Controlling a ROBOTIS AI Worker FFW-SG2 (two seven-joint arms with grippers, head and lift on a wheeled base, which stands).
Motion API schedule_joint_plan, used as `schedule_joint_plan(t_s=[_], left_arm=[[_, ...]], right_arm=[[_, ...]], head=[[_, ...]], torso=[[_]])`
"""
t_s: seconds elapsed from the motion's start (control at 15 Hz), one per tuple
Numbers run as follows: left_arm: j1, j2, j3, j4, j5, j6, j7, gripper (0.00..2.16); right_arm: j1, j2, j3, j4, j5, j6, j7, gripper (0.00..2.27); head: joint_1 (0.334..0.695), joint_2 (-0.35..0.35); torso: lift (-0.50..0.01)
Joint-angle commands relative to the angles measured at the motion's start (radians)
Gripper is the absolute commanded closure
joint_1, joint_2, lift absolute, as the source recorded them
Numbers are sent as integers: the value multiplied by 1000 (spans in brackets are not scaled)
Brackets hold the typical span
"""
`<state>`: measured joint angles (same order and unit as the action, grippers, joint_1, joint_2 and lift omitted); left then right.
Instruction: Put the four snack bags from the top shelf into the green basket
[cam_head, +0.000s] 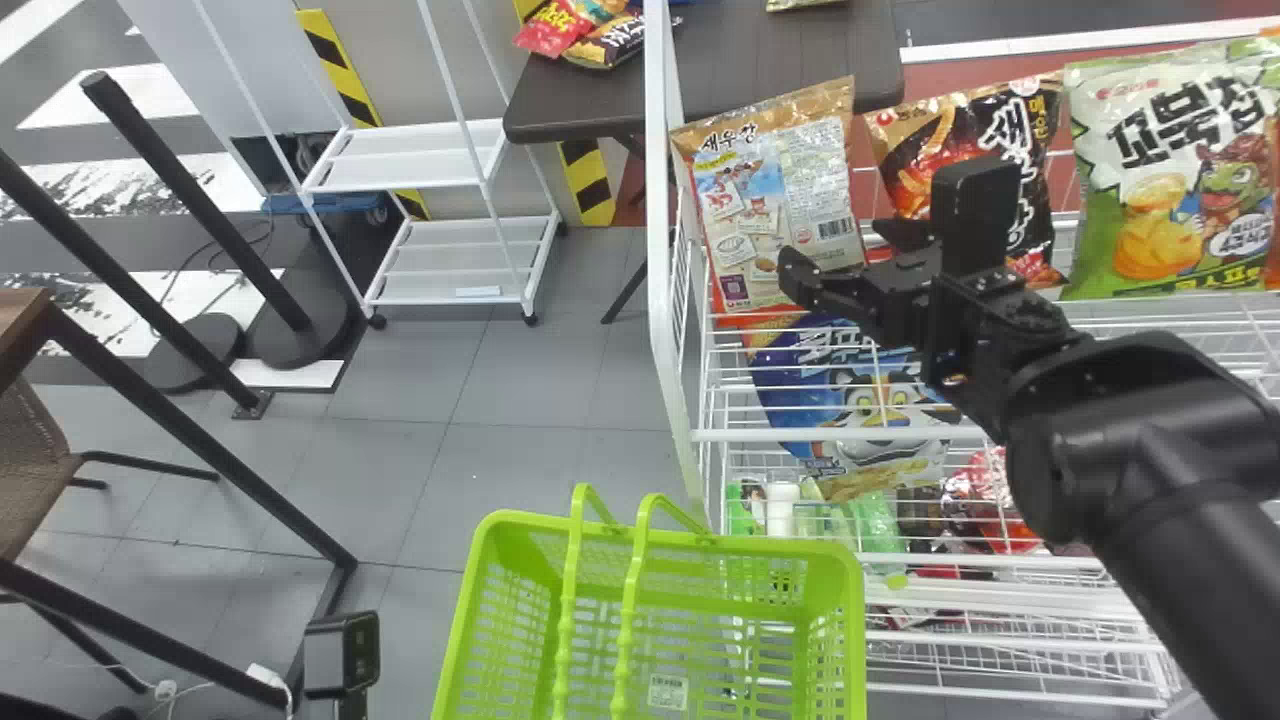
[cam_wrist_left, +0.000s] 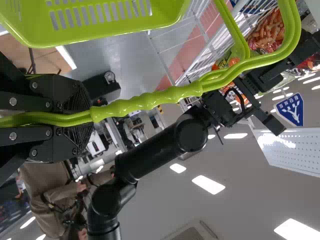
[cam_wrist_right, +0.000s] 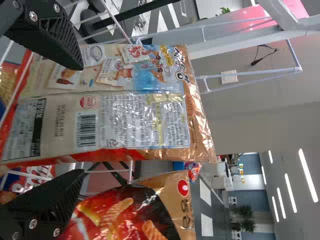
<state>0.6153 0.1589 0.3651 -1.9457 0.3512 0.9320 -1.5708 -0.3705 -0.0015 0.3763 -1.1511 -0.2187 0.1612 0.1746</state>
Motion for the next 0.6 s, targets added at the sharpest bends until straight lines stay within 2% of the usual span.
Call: schedule_joint_plan(t_s=[0.0, 0.2, 0.27, 0.33, 0.4, 0.47, 0.53], left_arm=[[-2, 1, 0, 1, 2, 0, -10, 2145], [-5, 4, 2, 16, 3, -3, -10, 2145], [-6, 4, 3, 17, 3, -3, -10, 2145], [-8, 2, 3, 19, 3, -3, -10, 2145], [-12, 2, 3, 22, 3, -3, -10, 2145], [-14, 2, 3, 25, 3, -3, -10, 2145], [-17, 2, 3, 28, 3, -3, -10, 2145]], right_arm=[[-77, 2, 16, 100, -8, 1, 23, 110], [-128, 2, 18, 186, -27, 1, 97, 475], [-140, 2, 18, 200, -27, 1, 137, 859], [-142, 2, 15, 200, -30, 1, 151, 1521], [-140, 2, 13, 200, -34, 1, 151, 1986], [-140, 2, 10, 200, -34, 1, 151, 2169], [-139, 2, 9, 197, -31, 1, 151, 2256]], head=[[695, 235], [695, 237], [695, 238], [695, 239], [695, 244], [695, 246], [695, 246]], torso=[[0], [0], [0], [0], [0], [0], [0]])
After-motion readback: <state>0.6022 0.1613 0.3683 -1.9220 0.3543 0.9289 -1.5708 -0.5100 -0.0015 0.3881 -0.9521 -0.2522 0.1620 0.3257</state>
